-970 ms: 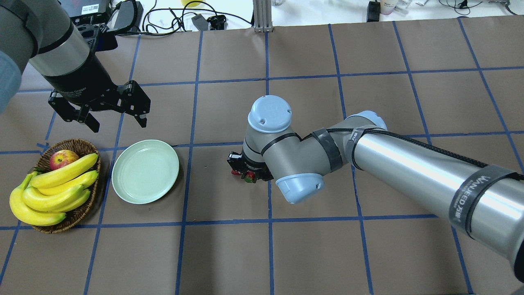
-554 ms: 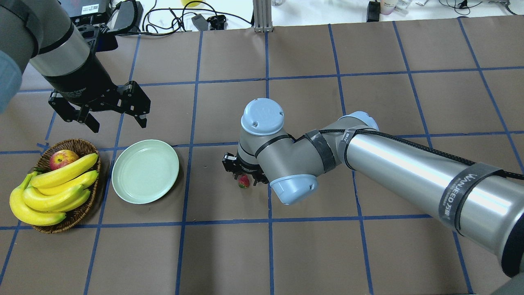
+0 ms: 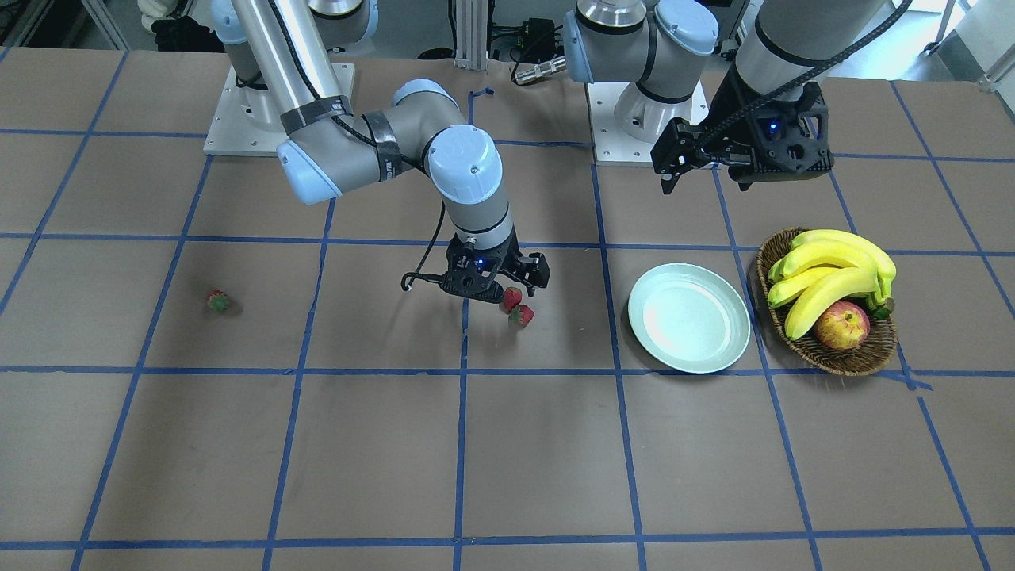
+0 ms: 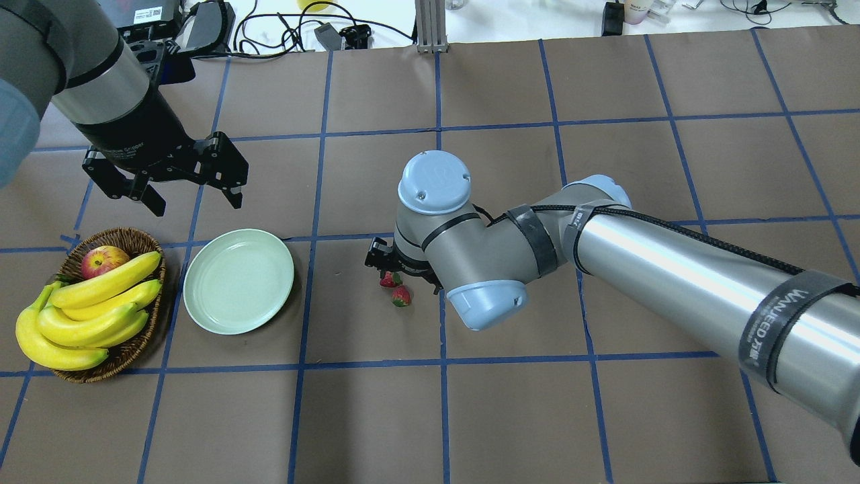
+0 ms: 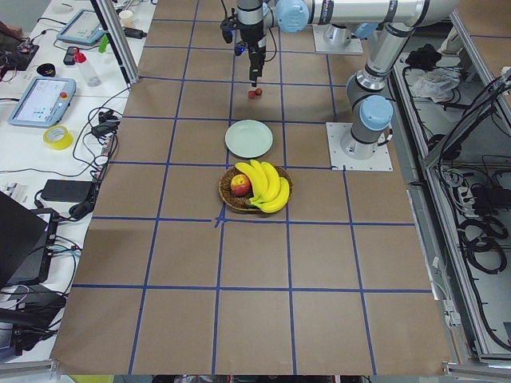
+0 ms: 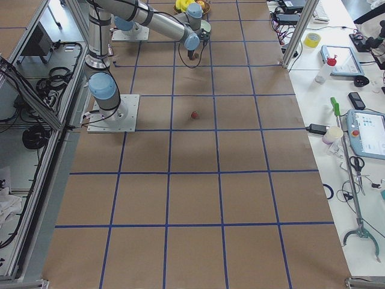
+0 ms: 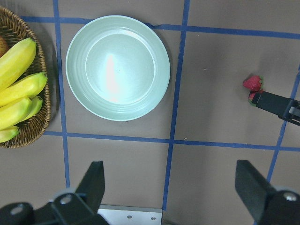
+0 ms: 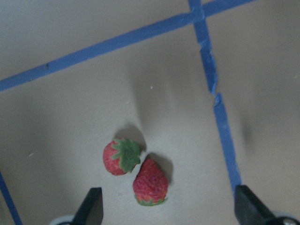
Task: Collect all strawberries into plate
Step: 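Carry the second strawberry beside the first and release it, then move the right gripper to the farthest strawberry and grasp it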
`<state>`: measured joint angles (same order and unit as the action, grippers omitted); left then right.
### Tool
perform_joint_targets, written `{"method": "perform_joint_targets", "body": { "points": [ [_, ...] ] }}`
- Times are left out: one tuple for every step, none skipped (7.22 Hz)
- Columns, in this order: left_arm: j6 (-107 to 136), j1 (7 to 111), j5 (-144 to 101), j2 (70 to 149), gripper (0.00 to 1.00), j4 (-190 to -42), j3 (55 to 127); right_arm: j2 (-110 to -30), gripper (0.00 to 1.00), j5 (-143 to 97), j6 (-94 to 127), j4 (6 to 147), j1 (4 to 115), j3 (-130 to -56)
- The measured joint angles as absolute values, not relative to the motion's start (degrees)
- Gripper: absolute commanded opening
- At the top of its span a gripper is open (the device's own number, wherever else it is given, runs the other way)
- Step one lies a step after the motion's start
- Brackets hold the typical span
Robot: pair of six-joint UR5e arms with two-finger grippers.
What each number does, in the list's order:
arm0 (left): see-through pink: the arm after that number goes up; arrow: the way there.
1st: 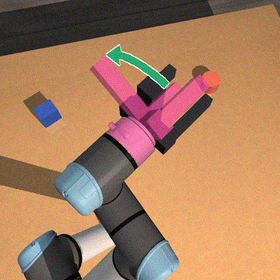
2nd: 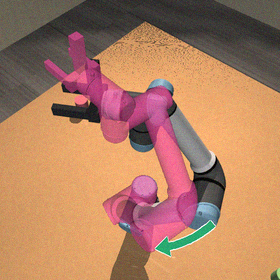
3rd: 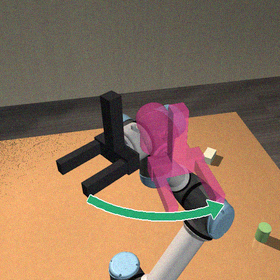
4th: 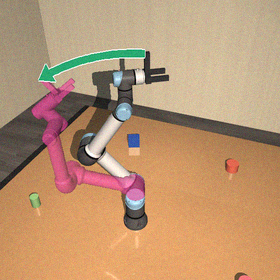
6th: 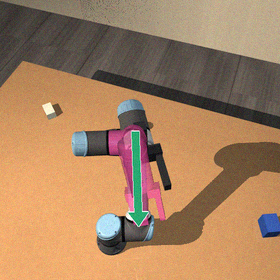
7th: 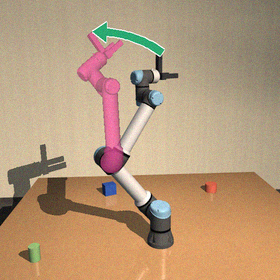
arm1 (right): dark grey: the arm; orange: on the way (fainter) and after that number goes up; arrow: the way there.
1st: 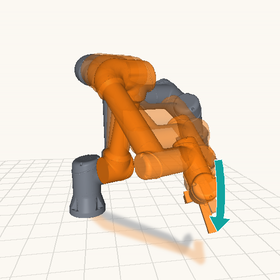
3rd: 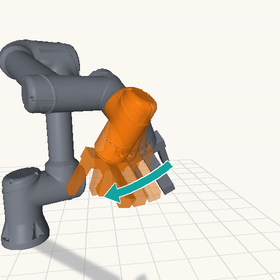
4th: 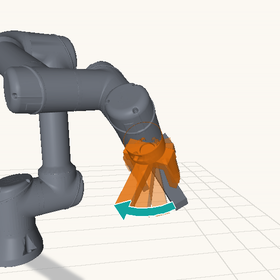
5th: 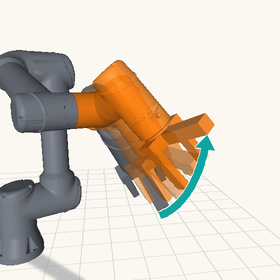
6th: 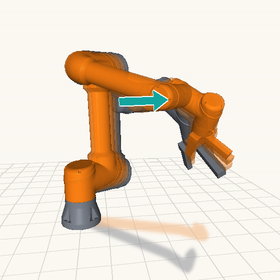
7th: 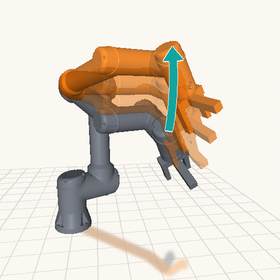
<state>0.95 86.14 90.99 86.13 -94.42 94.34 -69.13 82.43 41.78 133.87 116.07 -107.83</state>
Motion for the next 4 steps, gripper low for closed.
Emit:
{"method": "perform_joint_targets", "body": {
  "points": [
    [0.9,86.1,91.0,86.1,1.0,-94.5,94.4,-70.9,1.0,85.2,37.8,132.4,113.6,-108.2],
    [0.9,86.1,91.0,86.1,1.0,-94.5,94.6,-72.9,1.0,86.8,32.5,128.8,109.7,-108.7],
    [0.8,86.1,91.1,86.1,1.0,-94.5,94.9,-75.2,1.0,87.9,26.3,125.3,105.2,-109.9],
    [0.8,86.1,91.1,86.1,1.0,-94.5,95.1,-77.2,1.0,89.5,19.7,123.9,101.0,-112.0]
  ]
}}
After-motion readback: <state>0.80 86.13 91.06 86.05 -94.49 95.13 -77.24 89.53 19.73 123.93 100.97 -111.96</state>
